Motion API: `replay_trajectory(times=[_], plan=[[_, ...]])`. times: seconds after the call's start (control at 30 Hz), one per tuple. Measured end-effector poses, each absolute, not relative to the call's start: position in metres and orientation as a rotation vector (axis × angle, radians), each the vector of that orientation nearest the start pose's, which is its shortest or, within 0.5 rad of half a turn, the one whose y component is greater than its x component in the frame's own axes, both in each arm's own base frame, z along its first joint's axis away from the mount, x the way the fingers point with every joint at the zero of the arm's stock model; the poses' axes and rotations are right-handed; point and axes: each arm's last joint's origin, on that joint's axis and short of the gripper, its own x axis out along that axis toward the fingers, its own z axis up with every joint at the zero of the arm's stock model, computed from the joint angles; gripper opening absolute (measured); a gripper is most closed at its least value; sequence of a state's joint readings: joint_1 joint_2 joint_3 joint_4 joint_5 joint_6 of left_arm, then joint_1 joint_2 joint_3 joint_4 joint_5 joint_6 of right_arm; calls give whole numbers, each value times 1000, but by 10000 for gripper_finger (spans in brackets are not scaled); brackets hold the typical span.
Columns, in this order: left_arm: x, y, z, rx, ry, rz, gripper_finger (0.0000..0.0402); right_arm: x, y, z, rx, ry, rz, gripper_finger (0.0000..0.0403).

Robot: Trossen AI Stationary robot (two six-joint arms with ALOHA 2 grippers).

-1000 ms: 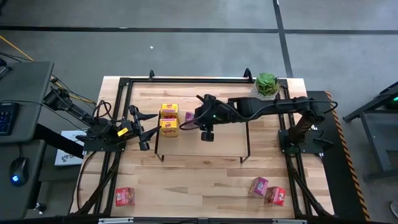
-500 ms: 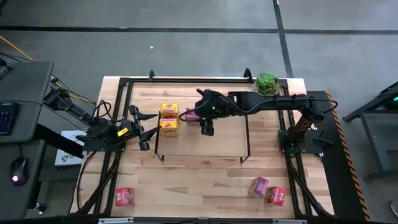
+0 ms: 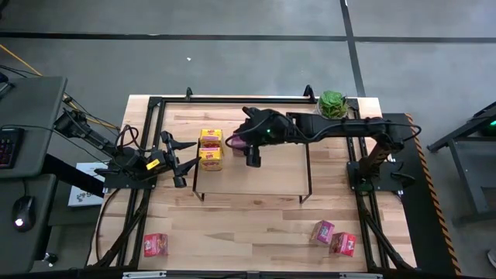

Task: Stack cereal on shelf
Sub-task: Put the top purple cereal box on the shelf

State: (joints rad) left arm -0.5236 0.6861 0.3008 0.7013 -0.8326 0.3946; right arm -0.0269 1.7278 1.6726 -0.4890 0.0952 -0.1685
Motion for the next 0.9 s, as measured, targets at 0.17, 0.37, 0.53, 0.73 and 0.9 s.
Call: replay_trajectory(times=[0.17, 0.37, 0.53, 0.73, 0.9], plan=[[139, -56, 261, 193, -180, 349, 220, 380, -11, 387, -209, 514, -62, 234], [139, -56, 261, 193, -181, 345, 220, 342, 0, 405, -195, 606, -37, 221], [139, -56, 261, 193, -181, 345, 220, 316, 7, 392, -155, 694, -93, 166], [139, -56, 261, 192, -182, 346, 220, 309, -1, 338, -163, 729, -199, 43], [139, -56, 262, 192, -184, 346, 220, 315, -12, 306, -132, 684, -228, 19]])
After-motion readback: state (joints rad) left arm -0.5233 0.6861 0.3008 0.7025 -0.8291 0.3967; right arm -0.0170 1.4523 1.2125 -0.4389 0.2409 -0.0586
